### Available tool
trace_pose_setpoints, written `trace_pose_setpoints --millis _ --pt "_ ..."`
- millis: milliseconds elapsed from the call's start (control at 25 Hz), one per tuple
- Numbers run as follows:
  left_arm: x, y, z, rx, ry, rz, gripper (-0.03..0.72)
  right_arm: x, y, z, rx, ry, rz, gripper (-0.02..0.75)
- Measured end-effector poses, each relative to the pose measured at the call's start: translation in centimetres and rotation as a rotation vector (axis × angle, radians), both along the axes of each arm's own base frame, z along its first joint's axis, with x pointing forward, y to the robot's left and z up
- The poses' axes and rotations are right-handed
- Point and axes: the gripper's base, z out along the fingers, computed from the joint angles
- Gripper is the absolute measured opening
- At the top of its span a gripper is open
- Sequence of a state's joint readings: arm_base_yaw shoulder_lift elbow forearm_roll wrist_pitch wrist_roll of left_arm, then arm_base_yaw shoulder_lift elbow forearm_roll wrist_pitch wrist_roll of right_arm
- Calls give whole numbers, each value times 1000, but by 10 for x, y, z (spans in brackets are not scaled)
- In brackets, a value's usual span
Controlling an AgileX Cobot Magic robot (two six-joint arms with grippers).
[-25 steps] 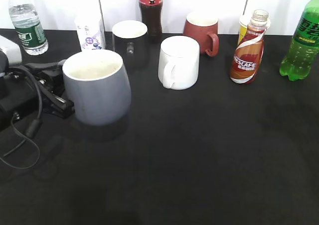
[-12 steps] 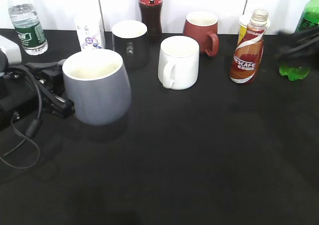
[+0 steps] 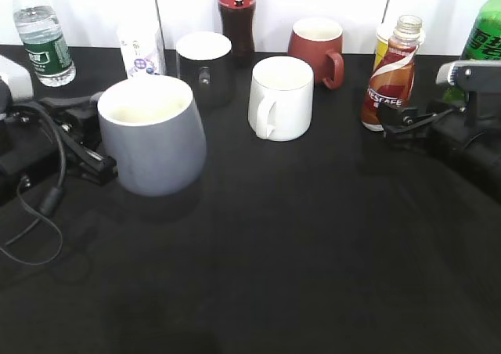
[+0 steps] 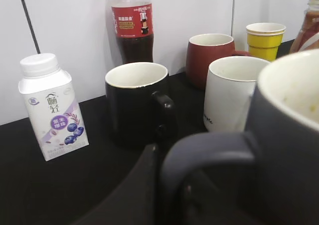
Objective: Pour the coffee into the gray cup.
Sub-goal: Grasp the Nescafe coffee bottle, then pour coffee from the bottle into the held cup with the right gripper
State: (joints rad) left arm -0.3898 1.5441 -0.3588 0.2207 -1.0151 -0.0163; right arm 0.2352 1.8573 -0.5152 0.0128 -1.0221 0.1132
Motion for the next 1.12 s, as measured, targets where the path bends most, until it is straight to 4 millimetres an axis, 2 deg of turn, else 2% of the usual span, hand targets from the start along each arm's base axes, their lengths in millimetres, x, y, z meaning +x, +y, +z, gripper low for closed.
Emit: trace_pose_setpoints --millis 520,640,760,920,1000,1120 --pt "0 0 2 -15 -22 -2 42 68 19 -31 7 -79 30 596" --pt "0 0 3 -16 -23 -2 42 76 21 -38 4 -77 33 589" --pt "0 0 3 -16 -23 -2 42 79 22 -37 -40 -102 43 531" --pt "0 0 3 -16 -23 -2 42 76 21 -37 -78 -122 55 531" --pt "0 0 3 -16 -24 -2 42 65 19 -26 -80 -129 55 531" --pt "0 0 3 -16 -24 -2 42 44 18 20 -82 -214 101 528"
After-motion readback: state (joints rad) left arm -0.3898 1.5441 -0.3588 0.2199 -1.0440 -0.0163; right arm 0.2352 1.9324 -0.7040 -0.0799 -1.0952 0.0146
